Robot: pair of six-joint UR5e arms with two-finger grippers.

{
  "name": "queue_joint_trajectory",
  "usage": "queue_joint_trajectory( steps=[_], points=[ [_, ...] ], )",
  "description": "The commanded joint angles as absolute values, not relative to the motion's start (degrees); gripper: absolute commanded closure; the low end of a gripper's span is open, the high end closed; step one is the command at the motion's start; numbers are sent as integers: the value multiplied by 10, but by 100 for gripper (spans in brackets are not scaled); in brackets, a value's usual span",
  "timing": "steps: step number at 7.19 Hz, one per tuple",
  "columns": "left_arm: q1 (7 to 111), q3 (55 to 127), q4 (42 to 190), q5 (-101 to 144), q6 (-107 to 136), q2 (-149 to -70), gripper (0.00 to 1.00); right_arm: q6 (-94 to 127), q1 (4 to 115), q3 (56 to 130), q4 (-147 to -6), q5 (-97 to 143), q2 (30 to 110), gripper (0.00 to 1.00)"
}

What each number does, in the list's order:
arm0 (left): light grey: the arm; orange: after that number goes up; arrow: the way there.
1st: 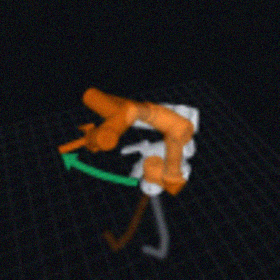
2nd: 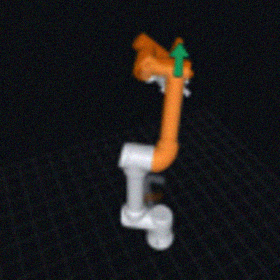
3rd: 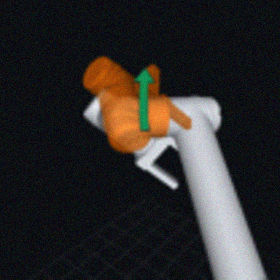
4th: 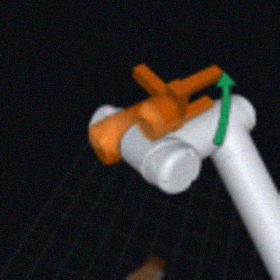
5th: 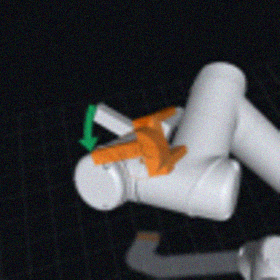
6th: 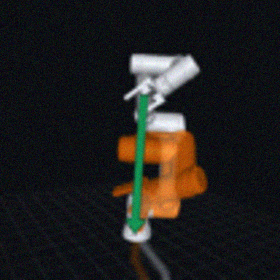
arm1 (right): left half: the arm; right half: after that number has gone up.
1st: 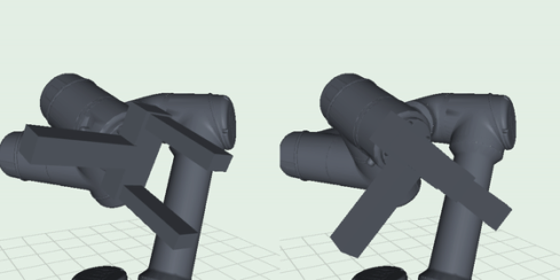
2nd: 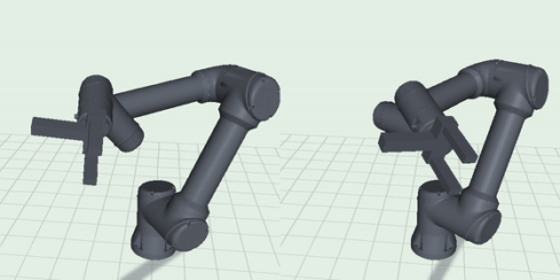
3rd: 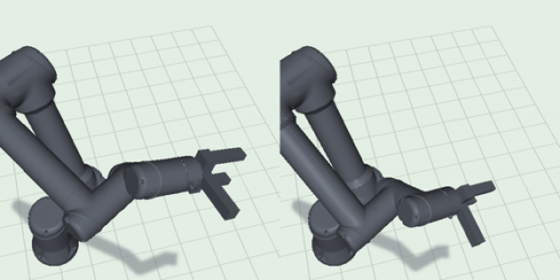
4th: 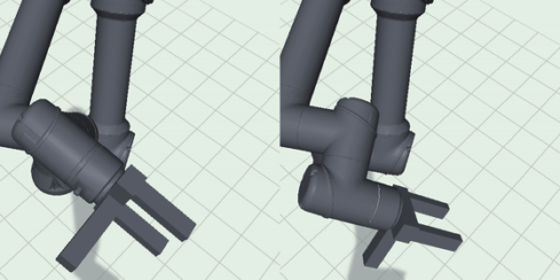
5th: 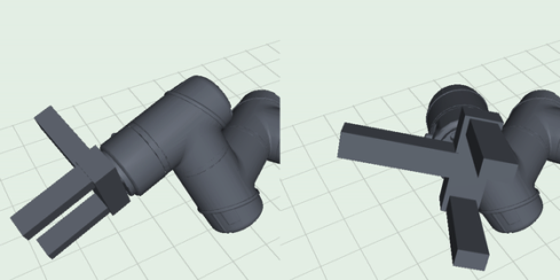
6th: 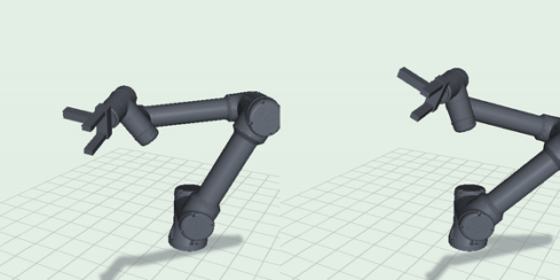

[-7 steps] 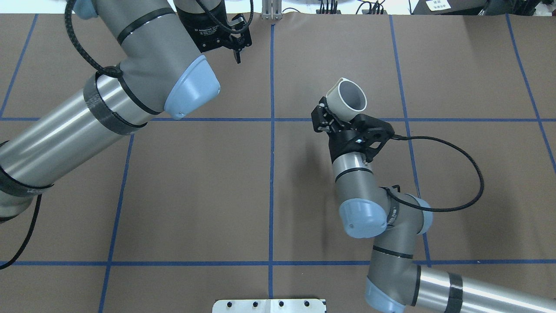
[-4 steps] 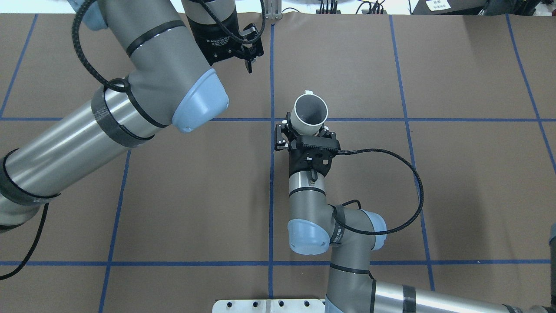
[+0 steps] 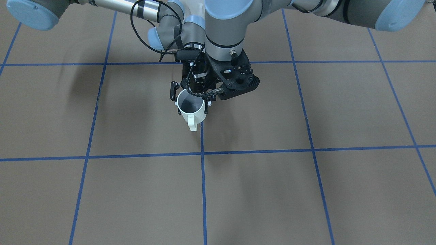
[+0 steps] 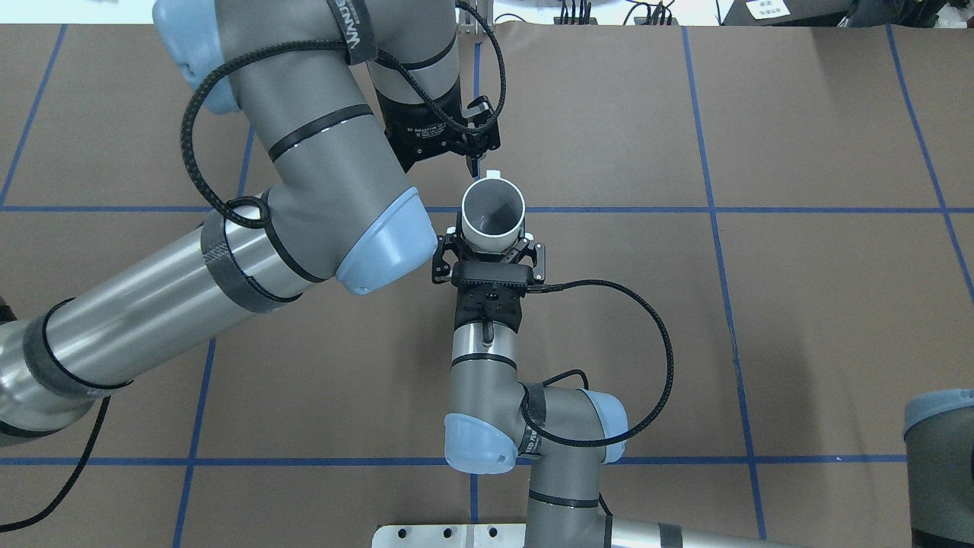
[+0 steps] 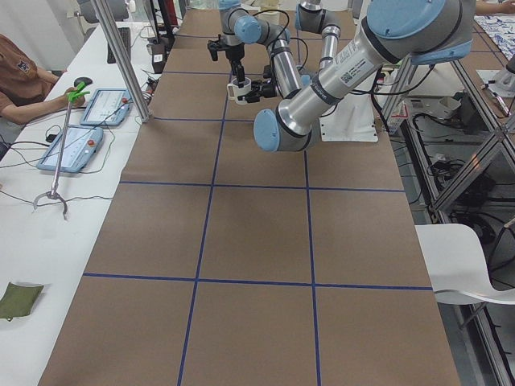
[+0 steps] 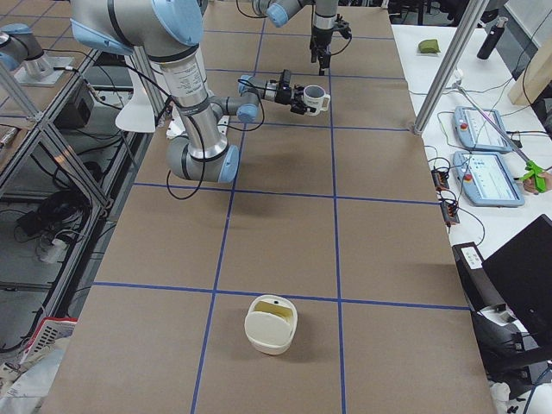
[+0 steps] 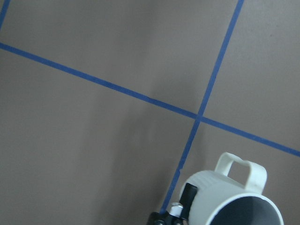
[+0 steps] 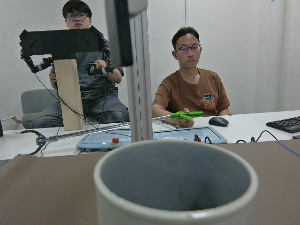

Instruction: Left arm hands cup to right arm to dump lemon

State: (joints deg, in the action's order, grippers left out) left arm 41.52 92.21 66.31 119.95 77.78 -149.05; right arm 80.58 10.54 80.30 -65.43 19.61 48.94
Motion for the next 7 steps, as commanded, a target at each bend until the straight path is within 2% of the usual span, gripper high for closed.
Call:
queue_joint_trajectory(
  steps=[1, 3, 7],
  points=[
    [408, 921, 661, 1201, 779, -1490, 12, 795, 98, 800, -657, 184, 486, 64],
    [401, 919, 662, 1202, 779, -1488, 29, 794, 96, 800, -657, 184, 483, 64],
    [385, 918, 663, 1203, 778, -1484, 34, 778, 96, 801, -656, 184, 481, 62]
  ],
)
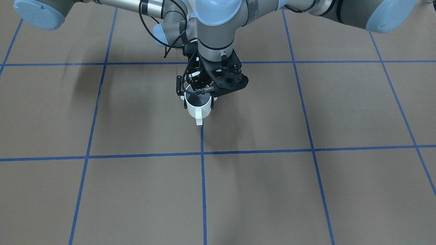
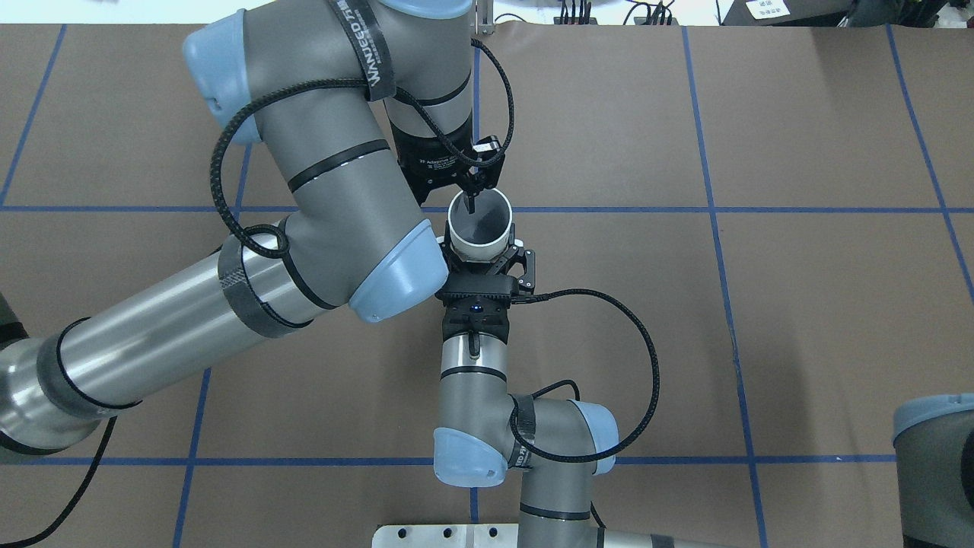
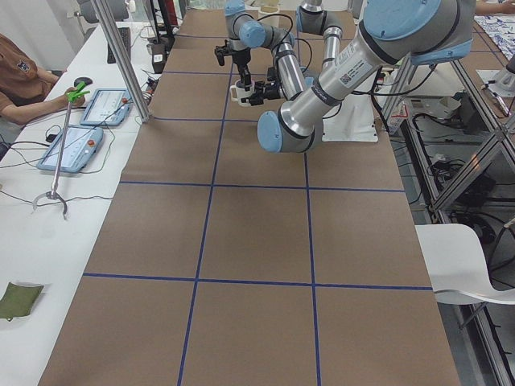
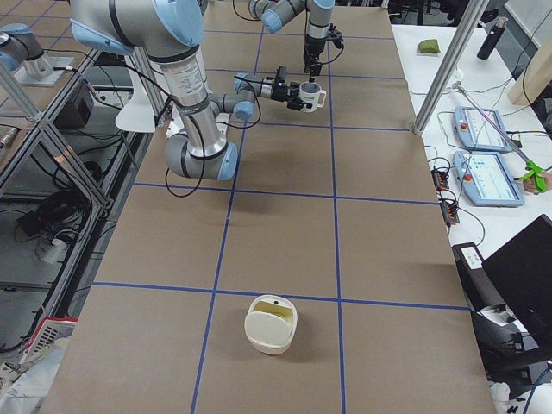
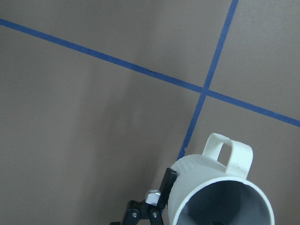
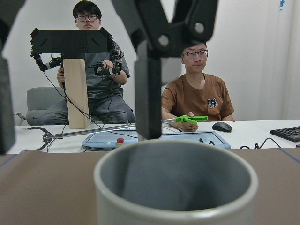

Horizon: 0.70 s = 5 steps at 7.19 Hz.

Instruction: Left arm hands cup to right arm to dump lemon

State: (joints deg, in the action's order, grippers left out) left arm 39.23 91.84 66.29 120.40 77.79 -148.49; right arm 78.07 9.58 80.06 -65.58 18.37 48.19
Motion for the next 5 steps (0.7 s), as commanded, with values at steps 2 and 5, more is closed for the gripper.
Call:
queue_joint_trajectory(
  steps=[2, 5],
  points=[
    [380, 918, 662, 1204, 779, -1484, 41, 778, 96, 801, -656, 184, 478, 61],
    [380, 918, 662, 1206, 779, -1483, 57, 779, 96, 803, -651, 184, 480, 61]
  ],
)
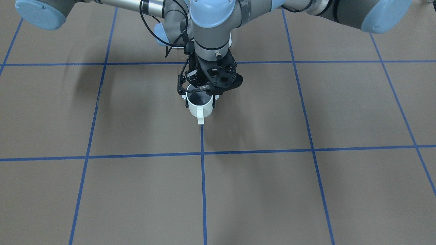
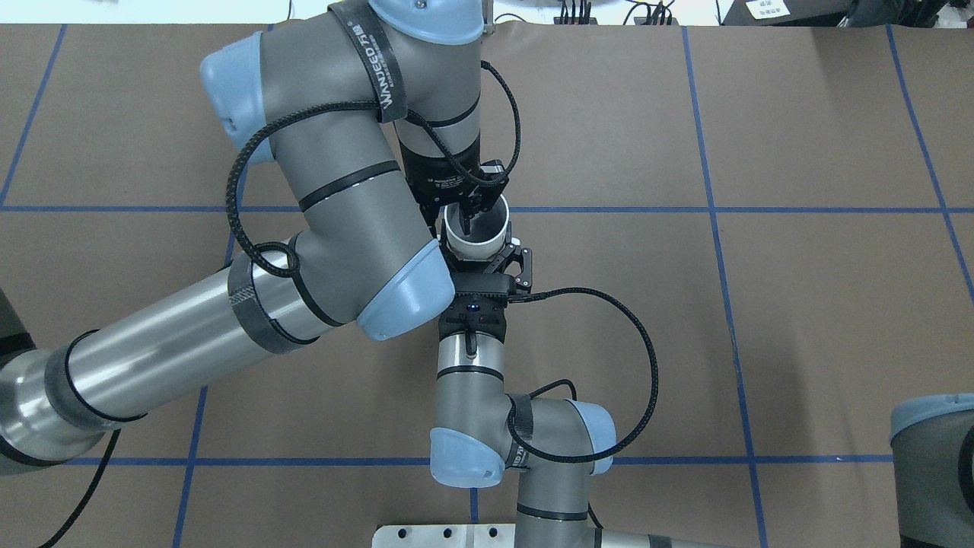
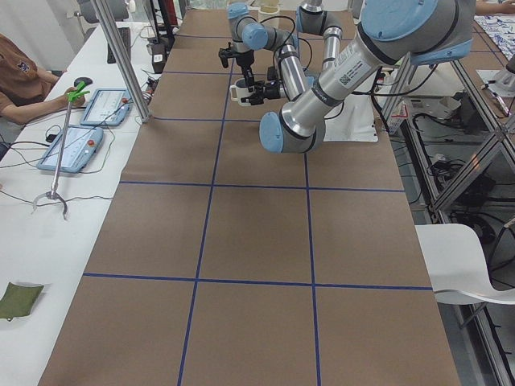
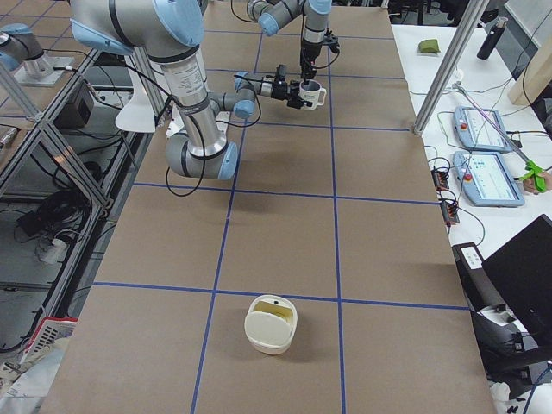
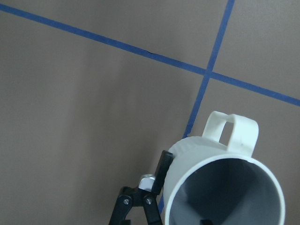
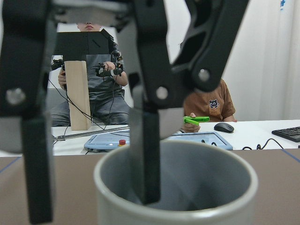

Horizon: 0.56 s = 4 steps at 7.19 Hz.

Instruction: Left arm hands cup to right arm to dump lemon

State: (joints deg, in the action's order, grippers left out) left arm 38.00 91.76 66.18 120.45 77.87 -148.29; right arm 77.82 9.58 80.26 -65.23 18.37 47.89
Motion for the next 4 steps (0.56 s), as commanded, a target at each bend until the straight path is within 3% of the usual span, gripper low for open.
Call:
queue_joint_trajectory(
  steps=[1, 4],
  points=[
    [380, 923, 661, 1206, 780, -1483, 56, 779, 96, 803, -650, 184, 480, 60],
    [380, 923, 661, 1204, 780, -1482, 56, 779, 96, 807, -650, 184, 481, 60]
  ],
)
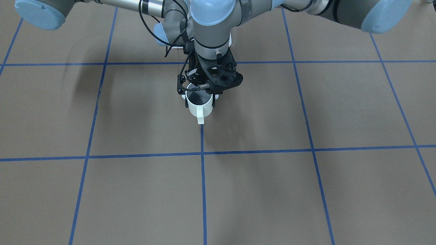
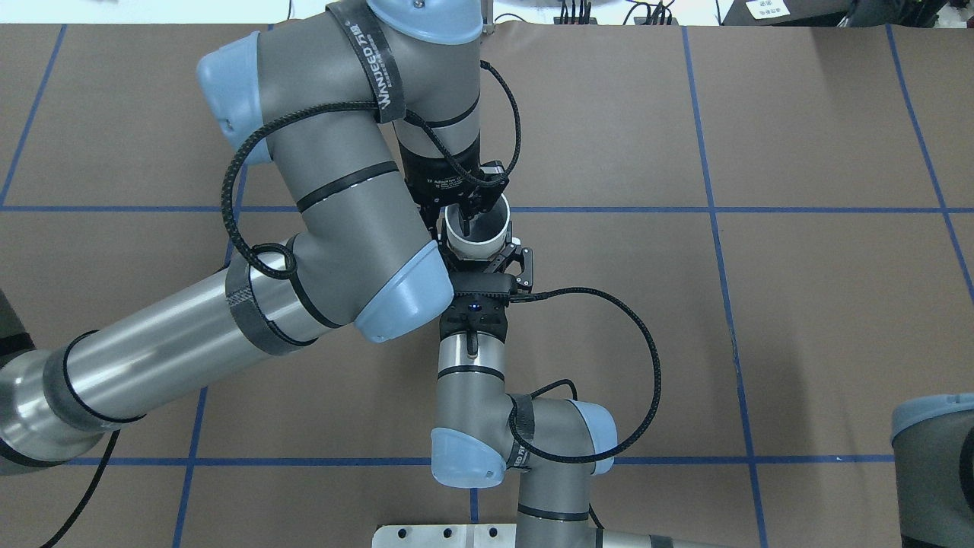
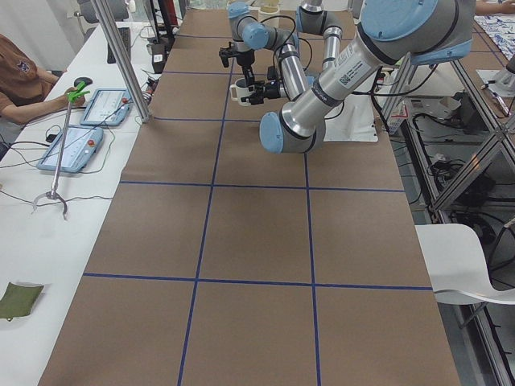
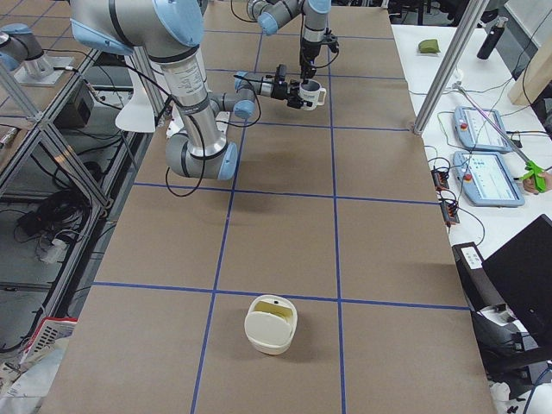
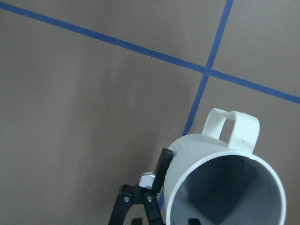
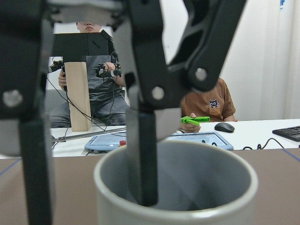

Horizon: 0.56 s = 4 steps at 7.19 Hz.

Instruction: Left arm hands cup to right arm to dump lemon

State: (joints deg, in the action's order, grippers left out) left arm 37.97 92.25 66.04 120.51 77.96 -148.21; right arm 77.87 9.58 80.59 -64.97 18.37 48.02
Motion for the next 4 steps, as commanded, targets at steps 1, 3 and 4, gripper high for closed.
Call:
queue_joint_trajectory(
  steps=[1, 3, 4],
  points=[
    [380, 920, 661, 1204, 780, -1482, 56, 779, 96, 808, -649, 184, 481, 60],
    [377, 920, 661, 1203, 780, -1482, 57, 779, 96, 808, -649, 184, 483, 60],
    [375, 919, 661, 1203, 780, -1483, 57, 779, 96, 808, -648, 184, 483, 60]
  ],
)
